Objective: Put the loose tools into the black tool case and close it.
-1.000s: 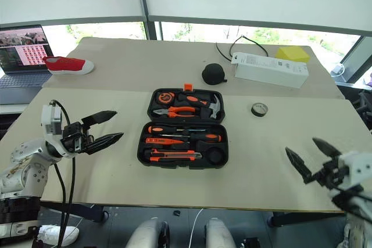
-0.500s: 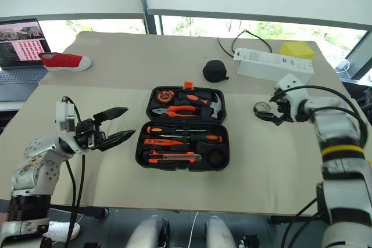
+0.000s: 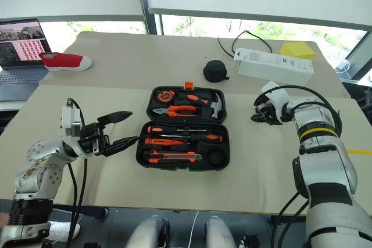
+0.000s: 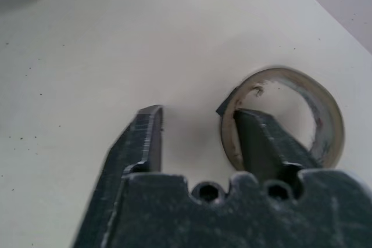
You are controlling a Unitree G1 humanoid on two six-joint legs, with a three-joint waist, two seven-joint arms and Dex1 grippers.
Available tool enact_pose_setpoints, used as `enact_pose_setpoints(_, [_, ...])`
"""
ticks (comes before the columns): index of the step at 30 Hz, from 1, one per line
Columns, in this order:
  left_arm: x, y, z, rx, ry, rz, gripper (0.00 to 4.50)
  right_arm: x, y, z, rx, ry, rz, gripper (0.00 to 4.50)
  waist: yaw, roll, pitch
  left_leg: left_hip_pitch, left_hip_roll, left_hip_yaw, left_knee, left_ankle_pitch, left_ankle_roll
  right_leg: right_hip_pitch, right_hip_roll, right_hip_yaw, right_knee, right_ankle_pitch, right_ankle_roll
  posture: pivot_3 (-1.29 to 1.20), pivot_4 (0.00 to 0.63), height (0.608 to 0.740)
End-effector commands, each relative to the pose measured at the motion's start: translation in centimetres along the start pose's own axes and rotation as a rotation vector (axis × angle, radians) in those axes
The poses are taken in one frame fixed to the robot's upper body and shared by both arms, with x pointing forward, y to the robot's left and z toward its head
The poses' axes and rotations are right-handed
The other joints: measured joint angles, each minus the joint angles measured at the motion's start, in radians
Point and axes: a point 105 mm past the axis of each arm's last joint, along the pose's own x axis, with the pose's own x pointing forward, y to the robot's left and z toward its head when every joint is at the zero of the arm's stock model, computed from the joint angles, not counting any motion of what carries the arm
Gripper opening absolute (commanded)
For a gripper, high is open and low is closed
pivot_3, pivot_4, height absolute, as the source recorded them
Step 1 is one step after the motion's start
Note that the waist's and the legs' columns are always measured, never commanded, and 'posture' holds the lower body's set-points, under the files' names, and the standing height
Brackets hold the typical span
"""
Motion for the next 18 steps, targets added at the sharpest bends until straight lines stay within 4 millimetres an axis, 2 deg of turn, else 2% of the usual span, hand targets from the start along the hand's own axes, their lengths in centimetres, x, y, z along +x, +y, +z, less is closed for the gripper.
enact_pose_setpoints(1, [-0.2, -0.4, 1.0, 0.057, -0.013, -0.014, 4.50, -0.6, -0.7, 1.6, -0.050, -0.078, -0.028, 0.76, 0.000, 0.000, 0.000, 0.000, 0.000, 0.000, 0.000, 0.000, 0.000, 0.000, 0.000, 0.000, 0.000, 0.000, 0.000, 0.00, 0.150, 0.740])
enact_pose_setpoints(3, [-0.2, -0.6, 1.0, 0.057, -0.011, -0.016, 4.50, -0.9, -0.6, 2.4, -0.089, -0.132, -0.012, 0.05, -0.002, 0.000, 0.000, 0.000, 0.000, 0.000, 0.000, 0.000, 0.000, 0.000, 0.000, 0.000, 0.000, 0.000, 0.000, 0.00, 0.150, 0.740])
enact_pose_setpoints(5, [-0.3, -0.8, 0.9, 0.060, -0.008, -0.019, 4.50, -1.2, -0.3, 3.3, -0.123, -0.191, 0.023, 0.01, -0.002, 0.000, 0.000, 0.000, 0.000, 0.000, 0.000, 0.000, 0.000, 0.000, 0.000, 0.000, 0.000, 0.000, 0.000, 0.00, 0.150, 0.740])
enact_pose_setpoints(6, [-0.5, -1.0, 0.9, 0.063, 0.000, -0.025, 4.50, -1.8, 0.9, 5.0, -0.141, -0.262, 0.136, 0.01, -0.003, 0.000, 0.000, 0.000, 0.000, 0.000, 0.000, 0.000, 0.000, 0.000, 0.000, 0.000, 0.000, 0.000, 0.000, 0.00, 0.150, 0.740])
enact_pose_setpoints(8, [-0.8, -1.3, 0.8, 0.066, 0.012, -0.036, 4.50, -3.1, 2.8, 7.0, -0.175, -0.351, 0.301, 0.01, -0.004, 0.001, 0.001, 0.000, 0.001, 0.000, 0.000, 0.000, 0.000, 0.000, 0.000, 0.000, 0.000, 0.000, 0.000, 0.00, 0.150, 0.740])
enact_pose_setpoints(12, [-1.7, -2.4, 0.5, 0.090, 0.056, -0.111, 4.50, -6.0, 9.1, 8.6, -0.206, -0.353, 0.646, 0.01, -0.003, 0.002, 0.001, 0.000, 0.004, -0.004, 0.000, 0.000, 0.000, 0.000, 0.001, -0.001, 0.001, 0.000, 0.000, 0.00, 0.150, 0.740])
enact_pose_setpoints(16, [-2.5, -3.6, -0.3, 0.115, 0.106, -0.192, 4.50, -7.8, 15.6, 8.5, -0.165, -0.286, 0.813, 0.01, 0.008, 0.002, 0.001, -0.001, 0.004, -0.007, 0.000, 0.000, 0.000, -0.001, 0.001, -0.001, 0.001, 0.000, 0.000, 0.00, 0.150, 0.740])
enact_pose_setpoints(18, [-2.7, -3.9, -0.6, 0.108, 0.122, -0.208, 4.50, -7.7, 18.0, 7.6, -0.140, -0.229, 0.829, 0.01, 0.010, 0.002, 0.001, -0.001, 0.004, -0.007, 0.000, 0.000, 0.000, -0.001, 0.000, -0.001, 0.001, 0.000, 0.000, 0.00, 0.150, 0.740])
